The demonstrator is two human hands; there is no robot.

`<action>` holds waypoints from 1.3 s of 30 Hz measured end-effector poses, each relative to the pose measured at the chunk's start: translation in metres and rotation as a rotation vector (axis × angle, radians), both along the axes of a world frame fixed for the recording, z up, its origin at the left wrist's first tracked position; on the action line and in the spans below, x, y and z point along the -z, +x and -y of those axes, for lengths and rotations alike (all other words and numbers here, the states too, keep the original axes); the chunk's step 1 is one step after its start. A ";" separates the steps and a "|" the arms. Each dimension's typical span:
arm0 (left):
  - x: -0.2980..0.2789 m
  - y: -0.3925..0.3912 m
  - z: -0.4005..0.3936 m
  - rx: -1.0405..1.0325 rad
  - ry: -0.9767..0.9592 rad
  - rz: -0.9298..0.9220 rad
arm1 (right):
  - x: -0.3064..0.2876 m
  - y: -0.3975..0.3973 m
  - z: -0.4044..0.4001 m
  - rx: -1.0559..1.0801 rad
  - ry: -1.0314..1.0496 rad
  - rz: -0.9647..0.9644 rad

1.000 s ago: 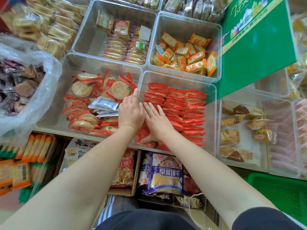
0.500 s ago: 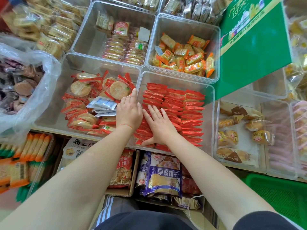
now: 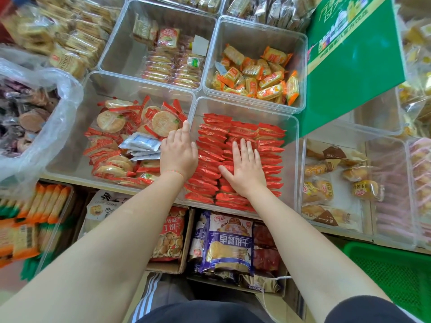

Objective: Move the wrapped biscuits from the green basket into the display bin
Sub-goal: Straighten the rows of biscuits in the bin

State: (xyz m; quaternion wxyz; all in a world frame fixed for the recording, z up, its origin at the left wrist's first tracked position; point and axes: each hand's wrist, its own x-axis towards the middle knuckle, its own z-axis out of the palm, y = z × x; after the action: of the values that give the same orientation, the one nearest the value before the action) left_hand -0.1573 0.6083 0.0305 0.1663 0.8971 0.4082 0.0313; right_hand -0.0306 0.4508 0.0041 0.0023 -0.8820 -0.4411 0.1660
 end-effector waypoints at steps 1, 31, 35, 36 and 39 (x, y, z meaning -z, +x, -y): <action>0.000 0.000 0.000 0.012 0.012 -0.026 | 0.003 0.003 0.000 -0.013 -0.020 0.004; -0.010 -0.009 0.025 0.359 0.205 -0.259 | -0.068 -0.029 0.033 -0.148 -0.160 -0.082; -0.013 -0.010 0.030 0.356 0.174 -0.245 | -0.062 -0.036 0.034 -0.116 -0.199 -0.181; -0.014 -0.010 0.029 0.360 0.176 -0.246 | -0.062 -0.036 0.034 -0.103 -0.167 -0.226; -0.012 -0.011 0.027 0.376 0.198 -0.273 | -0.061 -0.033 0.034 -0.029 -0.025 -0.324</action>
State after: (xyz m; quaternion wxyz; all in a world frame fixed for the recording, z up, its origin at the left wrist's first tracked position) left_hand -0.1688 0.5812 0.0423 0.0238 0.9650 0.2479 -0.0819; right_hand -0.0639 0.4164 0.0655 0.0601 -0.8372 -0.4455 0.3114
